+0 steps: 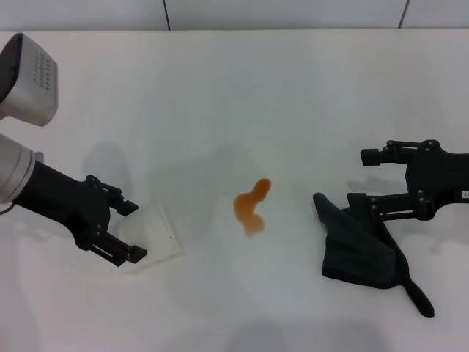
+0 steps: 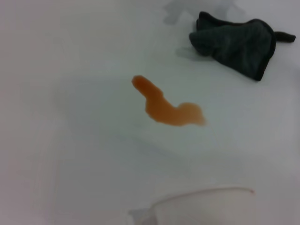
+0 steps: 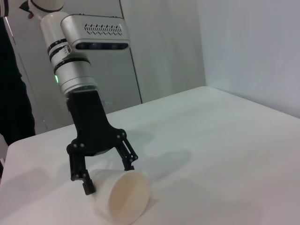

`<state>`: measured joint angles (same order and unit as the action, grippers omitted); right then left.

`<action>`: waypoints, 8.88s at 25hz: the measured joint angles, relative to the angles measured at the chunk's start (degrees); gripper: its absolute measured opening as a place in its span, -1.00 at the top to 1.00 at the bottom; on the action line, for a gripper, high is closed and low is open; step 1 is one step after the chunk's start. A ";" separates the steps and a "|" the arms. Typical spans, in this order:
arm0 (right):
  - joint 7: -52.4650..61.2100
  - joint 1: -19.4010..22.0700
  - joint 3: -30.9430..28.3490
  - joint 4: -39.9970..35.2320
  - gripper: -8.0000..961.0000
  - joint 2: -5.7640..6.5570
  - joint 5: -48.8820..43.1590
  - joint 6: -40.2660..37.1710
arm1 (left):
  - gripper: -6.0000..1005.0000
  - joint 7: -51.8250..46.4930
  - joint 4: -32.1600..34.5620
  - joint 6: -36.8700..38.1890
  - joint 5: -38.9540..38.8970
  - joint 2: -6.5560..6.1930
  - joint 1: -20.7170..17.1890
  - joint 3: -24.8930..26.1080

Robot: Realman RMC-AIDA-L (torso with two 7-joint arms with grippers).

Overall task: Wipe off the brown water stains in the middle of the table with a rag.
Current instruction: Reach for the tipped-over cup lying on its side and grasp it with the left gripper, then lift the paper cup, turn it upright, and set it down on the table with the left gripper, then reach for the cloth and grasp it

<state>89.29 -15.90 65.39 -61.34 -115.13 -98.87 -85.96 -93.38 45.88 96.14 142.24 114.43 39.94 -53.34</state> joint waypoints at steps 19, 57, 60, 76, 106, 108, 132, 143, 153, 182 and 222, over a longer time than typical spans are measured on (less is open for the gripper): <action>0.00 0.00 0.09 0.00 -0.75 0.00 0.08 0.00 | -0.70 0.08 0.18 -0.10 -0.06 -0.17 0.22 0.41; 0.00 -0.44 0.09 -0.45 -0.75 0.00 0.17 0.31 | -0.12 5.97 5.55 -7.79 -24.99 1.81 -10.34 9.59; 0.00 -0.49 0.10 -0.29 -0.75 0.00 0.17 0.32 | -0.12 8.22 5.31 -9.70 -27.22 3.20 -12.21 9.82; -0.44 -0.91 2.32 0.01 -0.75 0.00 0.79 0.54 | -0.12 25.55 -5.55 -12.76 -42.09 4.84 -19.43 10.15; -1.15 -2.99 5.99 0.35 -0.75 0.00 0.29 2.12 | -0.13 46.97 -21.19 -20.08 -53.50 4.73 -22.02 9.79; -1.15 -2.99 6.03 0.35 -0.75 -0.04 0.30 2.11 | -0.13 46.87 -21.19 -20.44 -53.37 4.71 -21.96 9.68; -1.06 -3.34 6.60 -0.22 -0.75 -0.09 0.47 2.21 | -0.18 47.82 -20.59 -25.10 -52.61 4.75 -22.14 5.63; -0.79 -3.53 7.25 -0.75 -0.75 -0.09 0.31 2.20 | -0.21 48.80 -18.52 -23.82 -51.32 4.80 -23.97 5.27; -0.70 -3.53 8.07 -1.68 -0.75 -0.09 0.57 2.23 | -0.24 48.86 -17.97 -23.73 -50.01 4.84 -24.96 5.26; 0.39 -3.52 8.99 -3.42 -0.75 -0.09 0.75 2.96 | -0.73 34.22 -4.63 -18.90 -44.86 4.67 -31.39 2.21; 3.61 -2.90 9.52 -3.38 -0.75 -0.07 5.22 2.96 | -0.72 3.14 27.13 15.14 -24.42 -2.67 -20.83 6.43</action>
<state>92.90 -18.80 74.91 -64.72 -115.20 -93.65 -83.00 -90.24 73.01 111.28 117.82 111.75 19.11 -46.91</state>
